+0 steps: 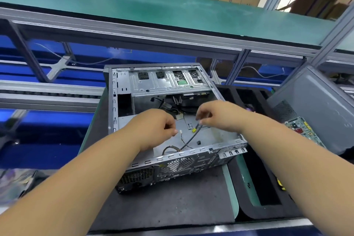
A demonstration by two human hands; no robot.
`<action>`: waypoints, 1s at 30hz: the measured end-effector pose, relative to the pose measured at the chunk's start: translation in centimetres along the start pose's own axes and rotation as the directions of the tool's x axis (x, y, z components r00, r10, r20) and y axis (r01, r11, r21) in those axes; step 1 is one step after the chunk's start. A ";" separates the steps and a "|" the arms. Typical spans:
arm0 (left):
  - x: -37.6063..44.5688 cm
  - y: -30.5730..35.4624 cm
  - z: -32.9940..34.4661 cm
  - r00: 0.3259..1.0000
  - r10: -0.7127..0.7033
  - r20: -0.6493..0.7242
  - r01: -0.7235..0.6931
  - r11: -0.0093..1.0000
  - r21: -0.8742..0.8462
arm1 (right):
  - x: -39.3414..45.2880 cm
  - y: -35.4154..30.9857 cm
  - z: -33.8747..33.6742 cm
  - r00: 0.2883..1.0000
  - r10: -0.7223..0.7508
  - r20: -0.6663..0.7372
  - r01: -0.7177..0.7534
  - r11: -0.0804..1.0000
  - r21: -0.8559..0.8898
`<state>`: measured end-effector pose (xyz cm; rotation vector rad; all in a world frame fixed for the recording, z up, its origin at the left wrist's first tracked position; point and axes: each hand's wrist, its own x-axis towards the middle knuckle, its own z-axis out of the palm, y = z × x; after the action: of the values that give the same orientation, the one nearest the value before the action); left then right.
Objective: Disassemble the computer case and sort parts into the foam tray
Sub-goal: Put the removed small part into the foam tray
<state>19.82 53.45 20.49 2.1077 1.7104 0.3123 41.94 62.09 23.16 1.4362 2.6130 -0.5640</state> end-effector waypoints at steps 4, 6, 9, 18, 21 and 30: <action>-0.4 -0.3 -0.1 0.998 -0.061 -0.007 0.061 0.998 0.011 | 1.7 0.6 0.9 0.980 -0.066 0.187 0.077 0.995 -0.056; -0.6 -0.1 -0.1 0.996 -0.086 -0.017 0.086 0.996 -0.008 | 2.2 1.1 1.1 0.961 -0.084 0.262 0.098 0.994 -0.038; -0.6 0.7 0.3 0.993 -0.114 -0.023 0.114 0.993 -0.016 | 2.5 1.6 1.2 0.915 -0.135 0.379 0.167 0.984 -0.054; -0.3 3.1 1.5 0.978 -0.207 -0.017 0.207 0.978 -0.001 | 3.2 2.4 2.0 0.808 -0.215 0.549 0.340 0.931 -0.136; -0.2 3.7 1.7 0.972 -0.234 -0.025 0.234 0.972 -0.012 | 3.3 2.7 2.3 0.790 -0.216 0.573 0.362 0.920 -0.152; 0.6 5.4 1.9 0.962 -0.271 -0.027 0.271 0.963 0.000 | 3.3 2.4 2.5 0.757 -0.235 0.610 0.403 0.903 -0.152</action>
<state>25.48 52.79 21.11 1.8464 1.9861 0.2563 41.92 64.96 19.26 0.5881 2.3064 -0.5346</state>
